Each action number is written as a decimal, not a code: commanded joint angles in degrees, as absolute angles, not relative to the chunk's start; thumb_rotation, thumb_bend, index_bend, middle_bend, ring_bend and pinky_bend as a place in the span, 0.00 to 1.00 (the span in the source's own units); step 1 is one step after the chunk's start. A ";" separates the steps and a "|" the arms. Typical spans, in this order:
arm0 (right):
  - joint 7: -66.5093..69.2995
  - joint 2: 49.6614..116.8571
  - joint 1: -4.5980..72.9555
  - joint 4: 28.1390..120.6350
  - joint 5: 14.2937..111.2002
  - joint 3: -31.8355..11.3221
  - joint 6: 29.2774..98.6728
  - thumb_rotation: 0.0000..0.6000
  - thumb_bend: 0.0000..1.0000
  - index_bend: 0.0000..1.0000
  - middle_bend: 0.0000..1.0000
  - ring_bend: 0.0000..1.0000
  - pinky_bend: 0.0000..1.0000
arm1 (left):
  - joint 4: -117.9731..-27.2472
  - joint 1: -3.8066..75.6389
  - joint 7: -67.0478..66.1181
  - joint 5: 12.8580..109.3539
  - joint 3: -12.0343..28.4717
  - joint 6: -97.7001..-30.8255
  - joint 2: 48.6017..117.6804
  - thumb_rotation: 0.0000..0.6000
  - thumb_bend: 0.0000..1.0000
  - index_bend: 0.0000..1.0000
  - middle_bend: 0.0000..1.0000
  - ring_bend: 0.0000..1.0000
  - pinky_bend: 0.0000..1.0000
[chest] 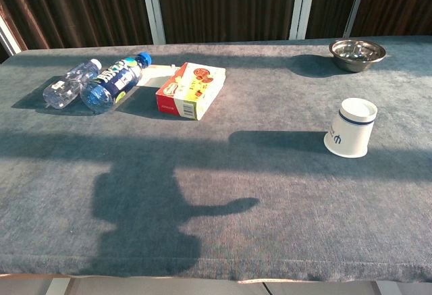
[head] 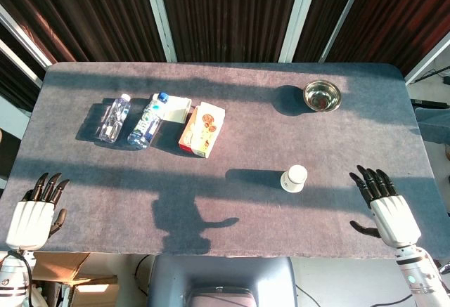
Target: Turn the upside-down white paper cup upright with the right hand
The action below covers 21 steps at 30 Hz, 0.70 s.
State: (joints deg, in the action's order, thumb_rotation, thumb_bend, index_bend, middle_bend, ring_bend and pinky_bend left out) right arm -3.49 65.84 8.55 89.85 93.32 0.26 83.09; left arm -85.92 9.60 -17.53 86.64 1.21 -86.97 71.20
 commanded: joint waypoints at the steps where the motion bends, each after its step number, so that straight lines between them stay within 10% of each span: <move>1: -3.42 65.93 8.57 89.75 93.39 0.20 83.15 1.00 0.16 0.03 0.00 0.00 0.12 | -86.13 9.64 -17.29 86.59 1.25 -86.50 71.04 1.00 0.39 0.19 0.10 0.08 0.37; 21: -2.91 73.18 20.59 84.89 89.30 -6.25 69.91 1.00 0.17 0.13 0.09 0.05 0.22 | -87.28 9.54 -16.03 85.97 1.70 -84.55 70.41 1.00 0.39 0.19 0.10 0.08 0.37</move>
